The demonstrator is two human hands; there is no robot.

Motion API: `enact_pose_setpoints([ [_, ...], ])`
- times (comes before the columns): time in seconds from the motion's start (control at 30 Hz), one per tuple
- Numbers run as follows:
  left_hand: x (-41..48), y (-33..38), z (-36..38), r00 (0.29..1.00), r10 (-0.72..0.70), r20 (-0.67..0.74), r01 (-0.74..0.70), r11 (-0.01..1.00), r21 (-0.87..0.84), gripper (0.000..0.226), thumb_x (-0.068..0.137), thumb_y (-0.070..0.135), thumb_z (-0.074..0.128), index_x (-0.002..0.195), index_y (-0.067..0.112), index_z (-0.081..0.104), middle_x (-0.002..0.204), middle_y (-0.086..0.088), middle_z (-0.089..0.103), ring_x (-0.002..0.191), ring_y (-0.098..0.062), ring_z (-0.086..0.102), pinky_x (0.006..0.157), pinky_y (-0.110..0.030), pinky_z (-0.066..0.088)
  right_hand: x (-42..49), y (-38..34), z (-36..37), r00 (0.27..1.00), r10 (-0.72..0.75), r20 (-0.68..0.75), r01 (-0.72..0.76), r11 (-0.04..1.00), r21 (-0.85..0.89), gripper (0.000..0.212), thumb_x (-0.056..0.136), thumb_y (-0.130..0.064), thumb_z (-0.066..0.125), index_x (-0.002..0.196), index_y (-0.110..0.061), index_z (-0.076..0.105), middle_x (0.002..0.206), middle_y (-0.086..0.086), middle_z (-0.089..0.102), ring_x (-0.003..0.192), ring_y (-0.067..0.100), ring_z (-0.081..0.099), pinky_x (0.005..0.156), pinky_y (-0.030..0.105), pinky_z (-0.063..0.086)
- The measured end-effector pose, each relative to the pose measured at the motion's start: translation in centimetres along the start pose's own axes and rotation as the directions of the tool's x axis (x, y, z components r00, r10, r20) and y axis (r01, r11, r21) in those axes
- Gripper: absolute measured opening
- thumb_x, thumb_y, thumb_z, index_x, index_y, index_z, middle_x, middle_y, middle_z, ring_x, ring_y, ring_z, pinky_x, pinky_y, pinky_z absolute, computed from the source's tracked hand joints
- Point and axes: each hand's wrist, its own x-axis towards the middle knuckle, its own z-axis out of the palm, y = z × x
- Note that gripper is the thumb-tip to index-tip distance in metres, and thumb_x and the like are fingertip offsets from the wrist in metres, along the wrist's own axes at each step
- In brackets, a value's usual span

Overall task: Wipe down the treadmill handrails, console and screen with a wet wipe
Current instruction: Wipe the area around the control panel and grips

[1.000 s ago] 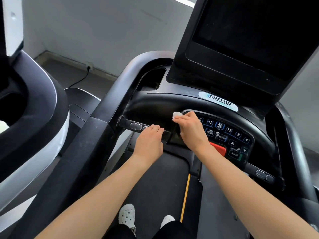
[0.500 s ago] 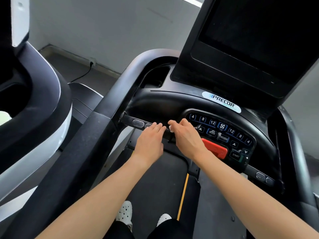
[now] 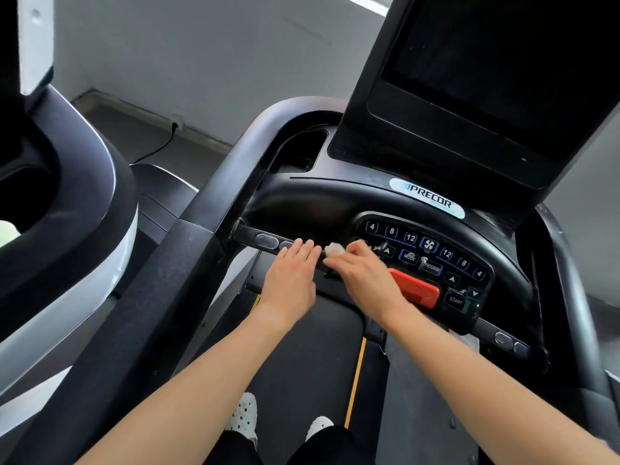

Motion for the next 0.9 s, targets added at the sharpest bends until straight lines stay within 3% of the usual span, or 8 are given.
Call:
enact_pose_setpoints([
  [0.17,0.1,0.1,-0.3,1.0,0.002,-0.005,-0.002,1.0,0.012,0.07,0.099,0.025,0.057,0.162,0.016,0.026,0.168,-0.003,0.028,0.156,-0.023,0.022,0.128,-0.039,0.02,-1.6,-0.3,0.8,0.997,-0.059,0.054,0.059,0.998,0.009,0.052,0.081,0.008,0.073,0.131,-0.005,0.066,0.13,0.001,0.065,0.095,0.023,0.054,0.089,0.031,0.053],
  [0.27,0.2,0.5,-0.7,1.0,0.013,-0.012,-0.013,1.0,0.016,0.066,0.096,0.021,0.059,0.157,0.014,0.035,0.163,-0.005,0.037,0.152,-0.025,0.03,0.126,-0.039,0.025,-0.9,0.5,-0.4,0.984,0.164,-0.065,-0.16,0.985,0.056,0.044,0.09,0.008,0.062,0.132,-0.001,0.063,0.134,0.006,0.06,0.1,0.024,0.057,0.095,0.033,0.051],
  [0.37,0.6,0.8,-1.1,1.0,0.01,-0.021,-0.009,0.999,0.035,0.051,0.089,0.018,0.059,0.14,0.012,0.053,0.141,-0.006,0.056,0.135,-0.026,0.047,0.116,-0.04,0.038,-0.3,0.8,-1.2,0.896,0.378,-0.235,-0.337,0.921,0.195,0.019,0.101,-0.003,0.057,0.118,-0.002,0.067,0.12,0.004,0.062,0.101,0.021,0.062,0.089,0.034,0.054],
  [0.5,1.3,1.8,-1.6,1.0,-0.017,0.021,0.015,0.997,0.072,0.028,0.087,0.026,0.056,0.114,0.016,0.056,0.115,-0.002,0.058,0.111,-0.023,0.052,0.1,-0.037,0.044,-1.2,-0.3,-0.4,0.943,0.282,-0.178,-0.254,0.953,0.166,0.013,0.093,0.003,0.064,0.103,-0.004,0.069,0.108,0.001,0.06,0.091,0.019,0.059,0.08,0.034,0.053],
  [0.63,1.7,2.5,-1.6,0.999,-0.028,0.035,0.026,0.997,0.068,0.028,0.091,0.03,0.054,0.112,0.012,0.058,0.117,-0.006,0.058,0.113,-0.025,0.052,0.101,-0.037,0.044,-1.7,1.0,-0.7,0.973,0.198,-0.116,-0.196,0.98,0.028,0.022,0.083,0.007,0.072,0.091,-0.013,0.071,0.1,-0.004,0.063,0.083,0.017,0.045,0.07,0.033,0.049],
  [0.7,1.8,2.7,-1.8,1.0,-0.013,0.024,0.014,0.998,-0.064,0.034,0.092,0.024,0.054,0.121,0.007,0.058,0.125,-0.008,0.058,0.119,-0.026,0.052,0.105,-0.037,0.044,-1.8,2.6,-1.6,0.926,0.305,-0.221,-0.304,0.952,0.038,0.019,0.086,0.004,0.073,0.087,-0.014,0.072,0.095,-0.004,0.065,0.08,0.017,0.042,0.07,0.033,0.048],
  [0.83,1.5,3.1,-2.2,0.996,0.04,0.075,-0.016,0.955,-0.297,0.064,0.097,0.016,0.051,0.157,0.006,0.031,0.151,-0.007,0.043,0.137,-0.022,0.044,0.113,-0.032,0.04,-2.1,3.6,-2.0,0.663,0.645,-0.38,-0.562,0.764,0.316,0.009,0.09,-0.005,0.074,0.09,-0.013,0.079,0.093,-0.003,0.067,0.086,0.018,0.055,0.08,0.032,0.048],
  [0.9,1.5,3.3,-2.3,0.996,0.057,0.075,-0.035,0.96,-0.277,0.071,0.098,0.017,0.051,0.162,0.01,0.021,0.15,-0.006,0.043,0.134,-0.023,0.047,0.108,-0.036,0.046,-1.8,2.1,-1.4,0.658,0.657,-0.367,-0.558,0.753,0.348,0.008,0.089,-0.004,0.075,0.088,-0.011,0.079,0.092,-0.003,0.067,0.089,0.017,0.059,0.082,0.031,0.05],
])
